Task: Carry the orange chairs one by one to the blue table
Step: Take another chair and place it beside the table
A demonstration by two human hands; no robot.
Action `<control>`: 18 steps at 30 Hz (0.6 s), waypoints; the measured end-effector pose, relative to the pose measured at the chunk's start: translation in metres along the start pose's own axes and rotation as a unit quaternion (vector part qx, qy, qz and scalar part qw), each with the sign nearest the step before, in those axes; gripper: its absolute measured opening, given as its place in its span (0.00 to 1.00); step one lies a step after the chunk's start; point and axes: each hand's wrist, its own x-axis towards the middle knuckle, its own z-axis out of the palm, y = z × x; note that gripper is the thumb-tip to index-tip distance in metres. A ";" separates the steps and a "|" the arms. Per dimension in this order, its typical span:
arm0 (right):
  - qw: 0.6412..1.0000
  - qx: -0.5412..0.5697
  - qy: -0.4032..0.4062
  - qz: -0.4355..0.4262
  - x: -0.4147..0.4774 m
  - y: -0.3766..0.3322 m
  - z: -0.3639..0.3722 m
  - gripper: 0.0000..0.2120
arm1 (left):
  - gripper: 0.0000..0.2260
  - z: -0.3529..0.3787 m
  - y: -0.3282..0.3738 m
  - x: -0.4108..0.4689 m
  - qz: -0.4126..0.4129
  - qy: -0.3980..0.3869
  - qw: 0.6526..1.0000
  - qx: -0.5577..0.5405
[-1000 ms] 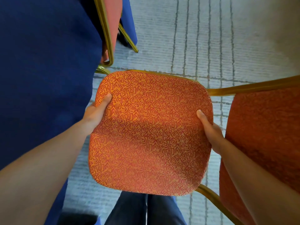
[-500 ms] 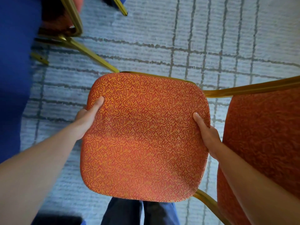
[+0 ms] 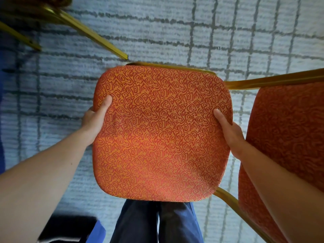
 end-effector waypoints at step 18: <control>0.991 -0.044 0.018 -0.123 -0.140 -0.019 -0.018 0.32 | 0.21 -0.010 0.039 -0.123 0.064 -0.011 0.995 0.071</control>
